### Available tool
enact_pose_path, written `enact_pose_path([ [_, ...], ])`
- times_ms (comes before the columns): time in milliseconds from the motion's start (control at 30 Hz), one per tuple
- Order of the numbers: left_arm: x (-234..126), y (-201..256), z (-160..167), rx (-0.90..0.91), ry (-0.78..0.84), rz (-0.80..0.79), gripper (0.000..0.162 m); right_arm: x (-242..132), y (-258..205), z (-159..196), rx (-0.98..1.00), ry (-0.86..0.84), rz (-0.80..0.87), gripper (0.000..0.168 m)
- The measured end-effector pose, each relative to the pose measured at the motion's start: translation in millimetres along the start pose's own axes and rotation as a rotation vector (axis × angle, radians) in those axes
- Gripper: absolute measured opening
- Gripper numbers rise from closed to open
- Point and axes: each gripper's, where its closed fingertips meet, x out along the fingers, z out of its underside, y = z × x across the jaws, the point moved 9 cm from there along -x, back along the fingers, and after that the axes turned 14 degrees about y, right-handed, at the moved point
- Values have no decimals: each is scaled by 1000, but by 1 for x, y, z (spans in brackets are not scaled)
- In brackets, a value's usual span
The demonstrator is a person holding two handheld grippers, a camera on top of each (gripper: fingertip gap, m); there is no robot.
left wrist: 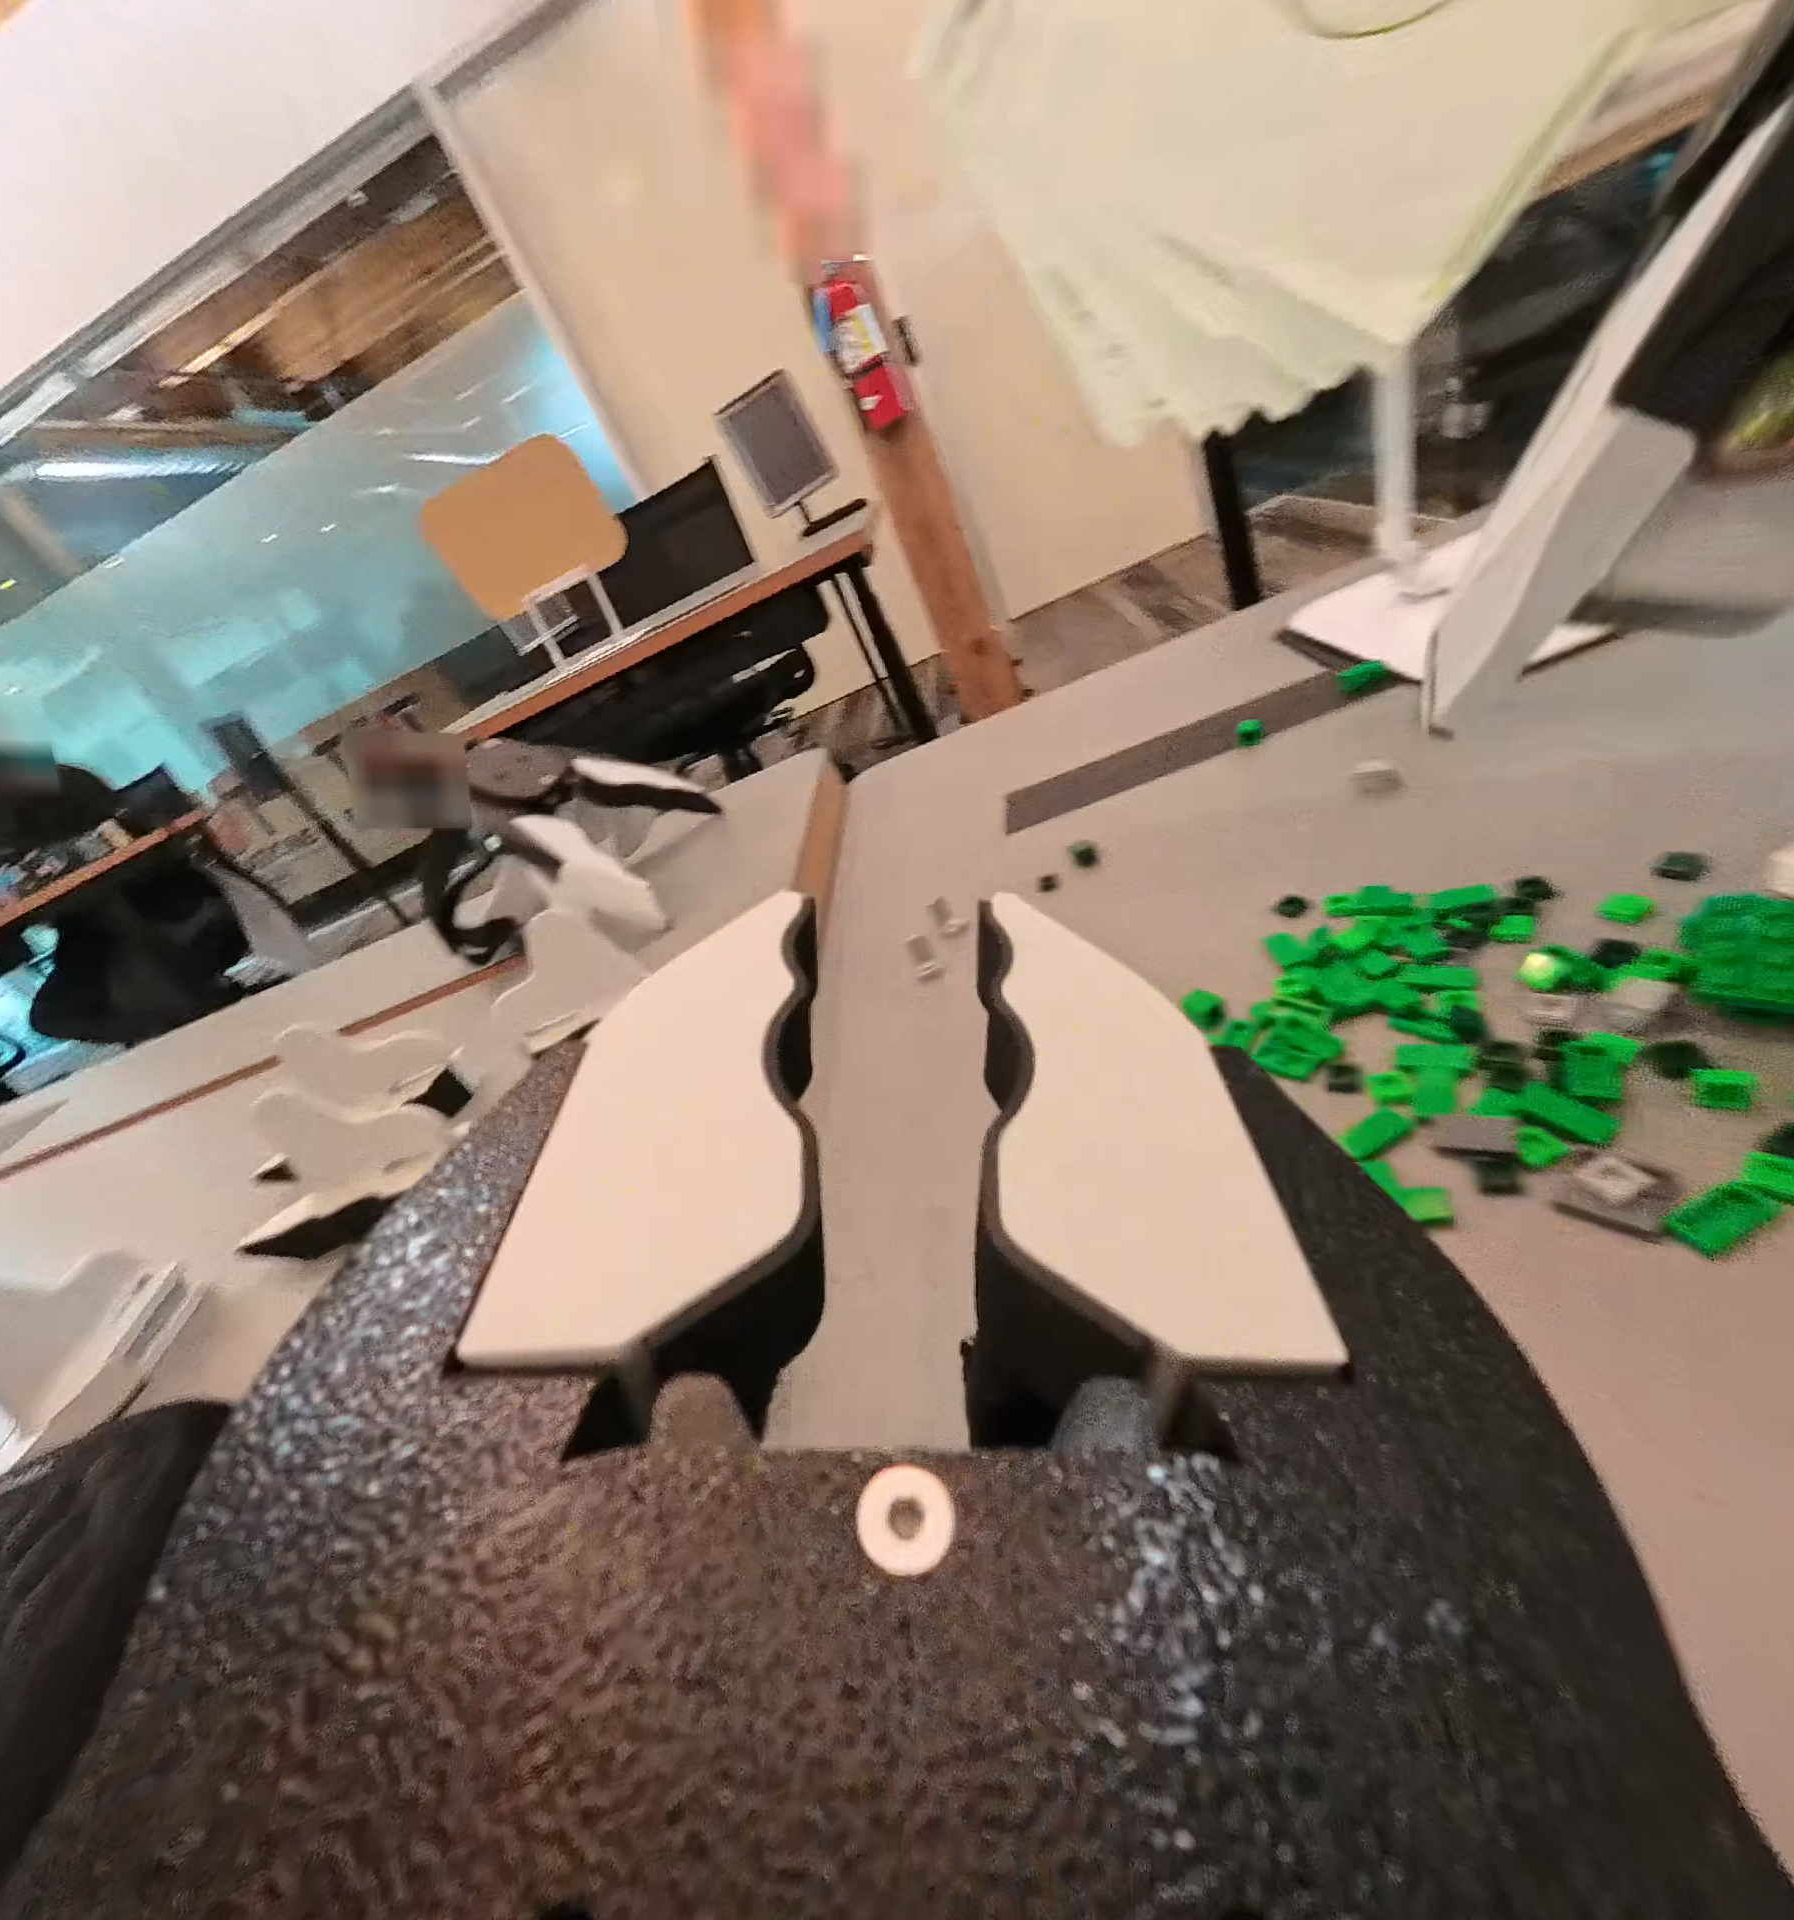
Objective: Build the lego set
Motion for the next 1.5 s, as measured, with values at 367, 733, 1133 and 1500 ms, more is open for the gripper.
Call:
enact_pose_path([
  [367,3,-13,11,-80,-17,-47,24,66,-8,-21,-522,-483,-15,16],
  [733,7,-5,13,-97,-24,11,19,8,28,31,-644,-430,-40,14],
  [1133,9,2,12,-65,-28,73,14,-1,32,38,-780,-537,-176,14],
  [1500,9,3,10,-59,-27,92,19,14,36,38,-856,-610,-193,8],
])
